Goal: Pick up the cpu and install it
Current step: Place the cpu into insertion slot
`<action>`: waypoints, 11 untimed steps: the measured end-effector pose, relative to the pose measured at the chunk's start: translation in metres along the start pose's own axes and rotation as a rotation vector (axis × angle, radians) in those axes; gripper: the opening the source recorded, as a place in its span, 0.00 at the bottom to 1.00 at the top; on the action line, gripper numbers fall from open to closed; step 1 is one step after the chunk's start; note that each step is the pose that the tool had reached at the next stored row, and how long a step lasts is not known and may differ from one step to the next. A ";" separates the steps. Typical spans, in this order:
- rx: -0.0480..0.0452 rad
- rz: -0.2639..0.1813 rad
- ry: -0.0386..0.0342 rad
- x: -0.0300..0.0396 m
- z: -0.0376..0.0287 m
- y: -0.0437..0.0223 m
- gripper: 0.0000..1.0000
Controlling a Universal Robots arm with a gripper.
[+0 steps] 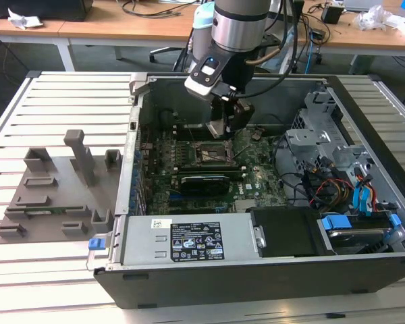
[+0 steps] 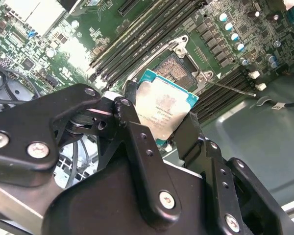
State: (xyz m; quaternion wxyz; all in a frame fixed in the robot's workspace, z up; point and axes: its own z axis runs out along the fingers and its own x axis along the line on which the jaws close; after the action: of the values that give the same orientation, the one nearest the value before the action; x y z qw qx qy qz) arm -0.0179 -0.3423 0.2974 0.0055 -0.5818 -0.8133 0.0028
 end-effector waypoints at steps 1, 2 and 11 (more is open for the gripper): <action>0.0000 0.004 0.0000 0.0000 0.0000 0.0000 0.55; 0.0000 0.010 0.0000 0.0000 0.0000 0.0000 0.55; 0.0000 0.064 -0.0005 0.0000 0.0001 0.0000 0.55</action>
State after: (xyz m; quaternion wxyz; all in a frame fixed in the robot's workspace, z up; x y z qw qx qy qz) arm -0.0179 -0.3423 0.2973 0.0052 -0.6074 -0.7944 0.0031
